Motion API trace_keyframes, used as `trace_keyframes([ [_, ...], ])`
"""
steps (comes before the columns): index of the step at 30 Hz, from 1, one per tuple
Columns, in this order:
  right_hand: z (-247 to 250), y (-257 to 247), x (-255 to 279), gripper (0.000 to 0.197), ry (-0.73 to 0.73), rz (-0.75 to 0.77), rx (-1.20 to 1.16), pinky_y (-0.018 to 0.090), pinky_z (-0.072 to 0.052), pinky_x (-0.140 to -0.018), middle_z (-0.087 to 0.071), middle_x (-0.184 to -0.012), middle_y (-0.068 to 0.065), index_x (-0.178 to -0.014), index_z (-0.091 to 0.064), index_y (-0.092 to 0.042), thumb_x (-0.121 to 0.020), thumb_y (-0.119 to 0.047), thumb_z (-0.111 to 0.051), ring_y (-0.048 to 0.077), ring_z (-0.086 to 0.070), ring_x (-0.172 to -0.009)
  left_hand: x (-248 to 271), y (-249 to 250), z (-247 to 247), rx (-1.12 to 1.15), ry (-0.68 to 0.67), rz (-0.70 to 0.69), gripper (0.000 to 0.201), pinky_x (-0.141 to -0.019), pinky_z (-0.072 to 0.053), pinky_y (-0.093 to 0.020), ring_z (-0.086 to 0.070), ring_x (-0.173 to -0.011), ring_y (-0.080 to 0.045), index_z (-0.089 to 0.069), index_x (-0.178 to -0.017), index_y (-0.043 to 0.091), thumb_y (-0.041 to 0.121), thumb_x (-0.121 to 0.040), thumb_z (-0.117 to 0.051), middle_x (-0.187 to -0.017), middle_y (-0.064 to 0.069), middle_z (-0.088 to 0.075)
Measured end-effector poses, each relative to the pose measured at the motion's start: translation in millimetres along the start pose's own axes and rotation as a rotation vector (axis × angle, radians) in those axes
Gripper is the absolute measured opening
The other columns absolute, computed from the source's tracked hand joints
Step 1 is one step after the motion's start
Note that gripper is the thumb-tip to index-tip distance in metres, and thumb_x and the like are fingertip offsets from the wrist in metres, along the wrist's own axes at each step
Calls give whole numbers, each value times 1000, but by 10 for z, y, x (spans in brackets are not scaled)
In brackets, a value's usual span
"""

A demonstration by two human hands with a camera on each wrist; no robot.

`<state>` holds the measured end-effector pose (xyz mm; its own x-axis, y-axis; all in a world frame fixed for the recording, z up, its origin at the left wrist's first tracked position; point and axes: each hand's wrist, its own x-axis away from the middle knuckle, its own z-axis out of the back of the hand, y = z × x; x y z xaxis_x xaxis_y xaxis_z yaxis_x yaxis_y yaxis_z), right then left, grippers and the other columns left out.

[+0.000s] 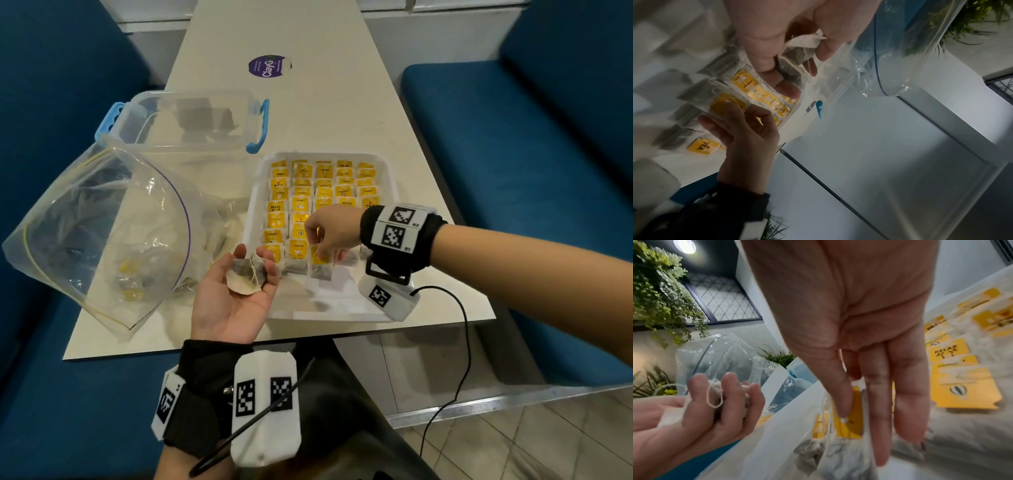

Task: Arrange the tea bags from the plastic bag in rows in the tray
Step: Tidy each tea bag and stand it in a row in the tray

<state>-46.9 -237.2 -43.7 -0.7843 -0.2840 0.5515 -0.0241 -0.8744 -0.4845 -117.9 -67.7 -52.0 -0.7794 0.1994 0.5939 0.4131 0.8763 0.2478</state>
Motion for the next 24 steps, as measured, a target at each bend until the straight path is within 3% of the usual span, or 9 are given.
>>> trace_keyframes([
  [2, -4, -25, -37, 20, -12, -14, 51, 25, -54, -55, -57, -90, 9, -75, -49, -15, -85, -4, -62, 17, -58, -59, 0, 6, 3, 3, -1, -1, 21, -60, -55, -26, -57, -80, -21, -55, -84, 7, 20, -96, -44, -81, -17, -61],
  [5, 1, -63, -88, 12, -7, -32, 167, 15, -44, -41, -51, -74, 0, -83, -53, -12, -86, -5, -62, 12, -51, -56, 3, 16, 5, 7, -7, 3, 21, -59, -54, -26, -57, -80, -21, -56, -84, 7, 20, -95, -44, -80, -17, -62],
  [8, 4, -88, -140, 10, -8, -45, 246, 18, -39, -50, -51, -75, 0, -89, -54, -10, -85, -6, -62, 15, -52, -65, 8, 24, 4, 2, -10, 4, 22, -58, -55, -26, -58, -80, -21, -56, -83, 8, 21, -95, -45, -83, -16, -61],
  [12, 9, -74, -199, 11, 13, -52, 294, 16, -35, -51, -48, -69, -4, -87, -54, -11, -84, -8, -64, 17, -50, -81, 13, 33, -4, 4, -7, 7, 23, -59, -55, -26, -58, -79, -21, -57, -81, 8, 22, -95, -45, -83, -15, -61],
  [16, 24, -55, -242, 17, 51, -74, 288, 19, -37, -53, -59, -94, 6, -99, -64, -6, -82, -9, -66, 17, -51, -84, 15, 48, 5, 10, -3, 5, 25, -59, -55, -26, -59, -79, -21, -57, -81, 7, 23, -96, -44, -82, -15, -62],
  [19, 30, -62, -253, 29, 65, -118, 306, 20, -38, -53, -55, -90, 7, -109, -63, -1, -81, -10, -68, 18, -52, -80, 16, 59, 13, 15, -6, 9, 25, -58, -55, -27, -59, -80, -21, -57, -81, 7, 22, -96, -44, -83, -15, -61],
  [24, 21, -74, -293, 17, 79, -152, 362, 22, -39, -53, -55, -79, 5, -95, -61, -7, -80, -9, -69, 19, -53, -78, 20, 72, 16, 23, -7, 15, 25, -58, -55, -26, -59, -82, -21, -57, -81, 7, 22, -96, -44, -82, -15, -62],
])
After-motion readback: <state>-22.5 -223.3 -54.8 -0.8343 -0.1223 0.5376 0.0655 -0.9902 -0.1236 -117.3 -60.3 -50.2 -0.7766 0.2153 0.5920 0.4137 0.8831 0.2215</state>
